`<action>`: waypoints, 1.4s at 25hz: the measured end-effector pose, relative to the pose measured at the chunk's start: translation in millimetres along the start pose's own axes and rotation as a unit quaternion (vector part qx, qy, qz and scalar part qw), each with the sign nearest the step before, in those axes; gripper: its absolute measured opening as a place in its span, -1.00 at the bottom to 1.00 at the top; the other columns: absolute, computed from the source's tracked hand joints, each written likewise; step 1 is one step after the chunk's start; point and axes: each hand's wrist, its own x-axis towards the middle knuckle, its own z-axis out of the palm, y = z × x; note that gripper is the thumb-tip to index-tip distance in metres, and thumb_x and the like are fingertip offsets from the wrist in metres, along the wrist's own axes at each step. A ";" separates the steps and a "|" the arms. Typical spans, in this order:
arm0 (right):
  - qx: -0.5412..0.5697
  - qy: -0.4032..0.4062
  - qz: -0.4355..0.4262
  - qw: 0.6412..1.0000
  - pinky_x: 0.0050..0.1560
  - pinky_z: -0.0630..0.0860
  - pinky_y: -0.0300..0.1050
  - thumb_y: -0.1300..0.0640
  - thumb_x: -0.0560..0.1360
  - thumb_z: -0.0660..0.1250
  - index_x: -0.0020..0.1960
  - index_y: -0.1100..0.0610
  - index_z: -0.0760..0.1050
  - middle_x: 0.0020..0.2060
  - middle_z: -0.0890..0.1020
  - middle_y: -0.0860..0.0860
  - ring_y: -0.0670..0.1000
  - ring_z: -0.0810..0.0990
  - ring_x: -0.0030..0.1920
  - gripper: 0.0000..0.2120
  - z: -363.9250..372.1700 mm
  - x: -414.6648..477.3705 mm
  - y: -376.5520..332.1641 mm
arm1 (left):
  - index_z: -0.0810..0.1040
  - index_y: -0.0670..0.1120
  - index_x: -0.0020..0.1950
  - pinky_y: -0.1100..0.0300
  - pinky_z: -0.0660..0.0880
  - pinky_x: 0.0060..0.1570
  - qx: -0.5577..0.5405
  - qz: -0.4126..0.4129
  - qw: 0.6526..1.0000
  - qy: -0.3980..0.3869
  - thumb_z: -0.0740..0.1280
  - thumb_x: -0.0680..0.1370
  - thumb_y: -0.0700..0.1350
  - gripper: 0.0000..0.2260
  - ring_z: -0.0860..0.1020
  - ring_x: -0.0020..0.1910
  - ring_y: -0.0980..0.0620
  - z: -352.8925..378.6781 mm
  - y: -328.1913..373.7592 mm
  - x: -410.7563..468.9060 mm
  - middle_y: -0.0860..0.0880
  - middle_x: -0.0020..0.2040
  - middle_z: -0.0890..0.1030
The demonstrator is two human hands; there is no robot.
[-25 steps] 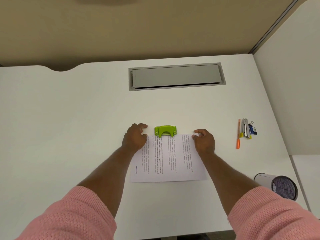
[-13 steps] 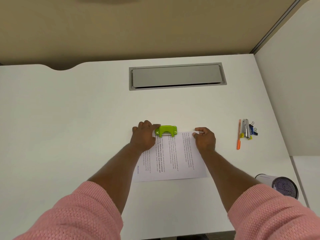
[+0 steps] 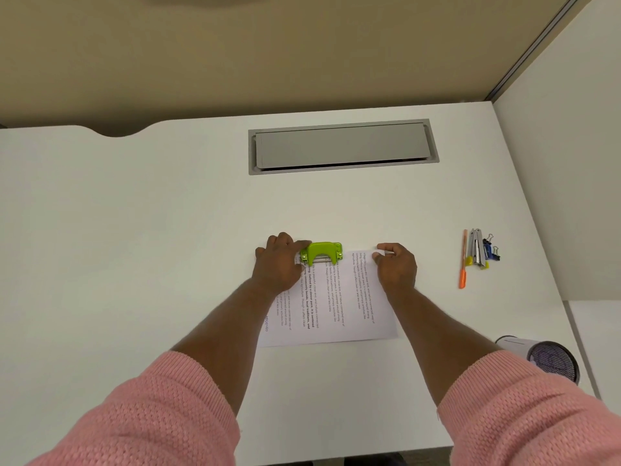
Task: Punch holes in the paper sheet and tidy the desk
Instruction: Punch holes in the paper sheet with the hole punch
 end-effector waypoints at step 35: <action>-0.403 -0.019 -0.413 0.816 0.58 0.08 0.22 -0.13 0.69 -0.05 0.51 0.08 0.32 0.53 0.36 0.06 0.10 0.28 0.55 -0.50 126.6 21.7 -77.8 | -0.12 -0.10 0.63 -0.15 -0.01 0.56 0.045 -0.030 0.989 0.136 -0.04 0.67 0.16 -0.39 -0.16 0.62 -0.05 59.3 -54.7 6.1 -0.08 0.64 -0.12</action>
